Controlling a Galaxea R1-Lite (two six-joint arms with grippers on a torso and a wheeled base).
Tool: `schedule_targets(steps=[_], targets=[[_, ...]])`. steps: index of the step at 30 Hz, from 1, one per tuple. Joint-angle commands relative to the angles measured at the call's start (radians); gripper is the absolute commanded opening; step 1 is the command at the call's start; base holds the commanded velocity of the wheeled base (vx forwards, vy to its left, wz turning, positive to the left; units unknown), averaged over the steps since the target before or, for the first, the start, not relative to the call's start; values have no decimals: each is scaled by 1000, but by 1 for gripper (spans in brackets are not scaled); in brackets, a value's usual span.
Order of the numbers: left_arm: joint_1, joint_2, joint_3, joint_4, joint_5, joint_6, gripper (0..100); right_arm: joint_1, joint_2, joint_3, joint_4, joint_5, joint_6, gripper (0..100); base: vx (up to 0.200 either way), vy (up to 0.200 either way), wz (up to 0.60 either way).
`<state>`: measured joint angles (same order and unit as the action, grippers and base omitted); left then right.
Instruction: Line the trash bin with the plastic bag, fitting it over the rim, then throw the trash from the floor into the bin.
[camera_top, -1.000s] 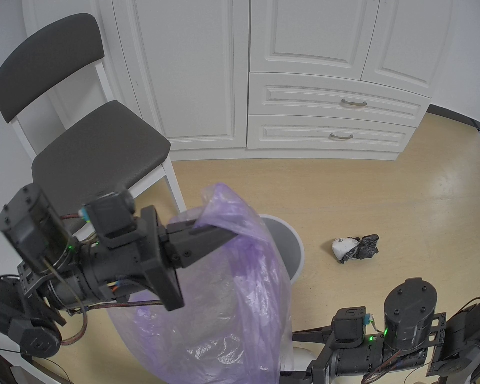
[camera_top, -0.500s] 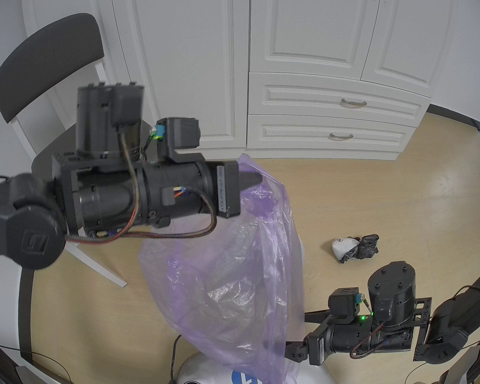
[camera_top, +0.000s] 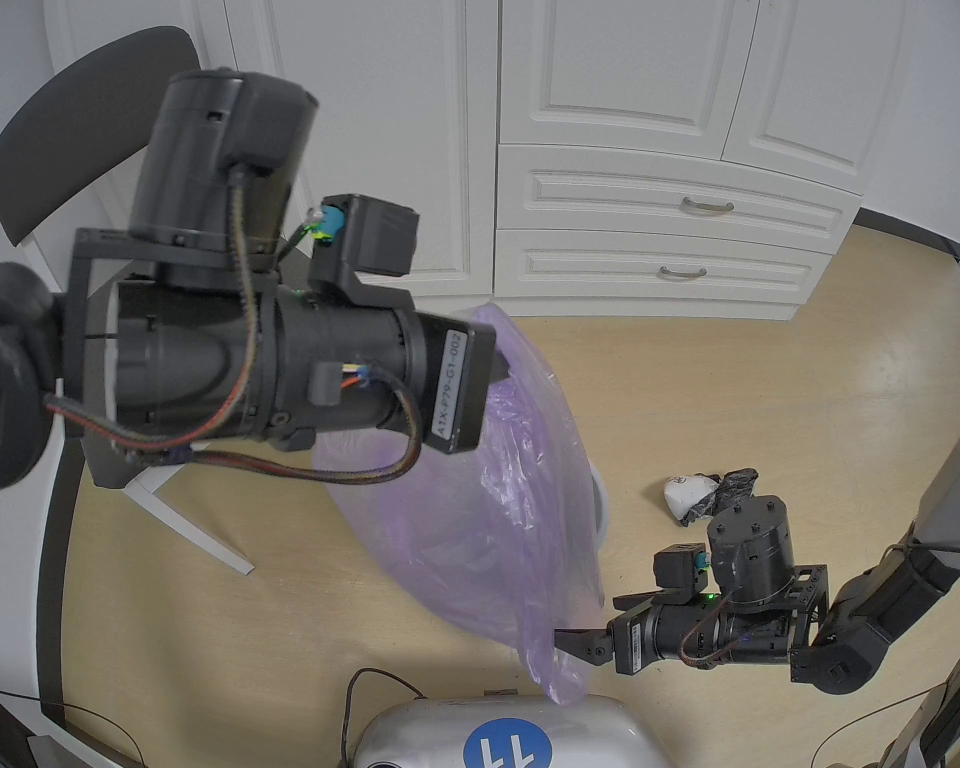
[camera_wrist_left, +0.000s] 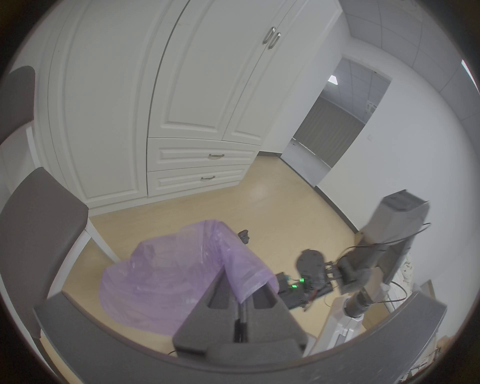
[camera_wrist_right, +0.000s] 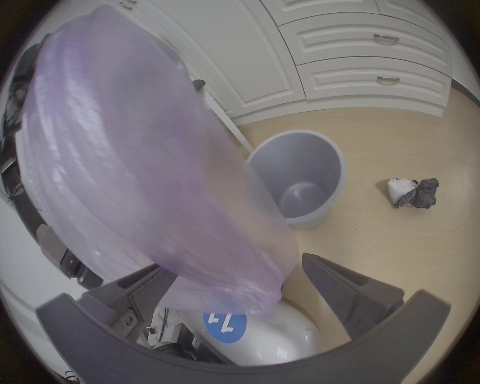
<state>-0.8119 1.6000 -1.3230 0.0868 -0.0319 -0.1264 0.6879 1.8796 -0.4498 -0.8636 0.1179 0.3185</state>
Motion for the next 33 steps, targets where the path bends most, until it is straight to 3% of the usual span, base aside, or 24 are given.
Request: schedule_targets(steps=[1, 5, 10, 14, 22, 27, 33], targets=[[-66, -115, 38, -1, 1, -10, 0, -36, 142, -47, -48, 3, 10, 100, 0, 0, 0], [-108, -134, 33, -13, 4, -67, 0, -39, 237, -61, -155, -3, 45, 100, 0, 0, 0], [-121, -149, 45, -64, 6, -79, 0, -39, 383, -95, -384, -15, 172, 100, 0, 0, 0], [-121, -153, 68, -75, 6, -79, 0, -39, 446, -138, -480, -76, 228, 100, 0, 0, 0], [-107, -158, 160, -185, 7, -82, 0, -88, 440, -188, -506, -110, 246, 100, 0, 0, 0], [-107, -158, 176, -223, 7, -82, 0, -103, 440, -256, -509, -195, 318, 100, 0, 0, 0], [-78, -137, 176, -226, 7, -107, 0, -130, 392, -241, -558, -201, 324, 100, 0, 0, 0]])
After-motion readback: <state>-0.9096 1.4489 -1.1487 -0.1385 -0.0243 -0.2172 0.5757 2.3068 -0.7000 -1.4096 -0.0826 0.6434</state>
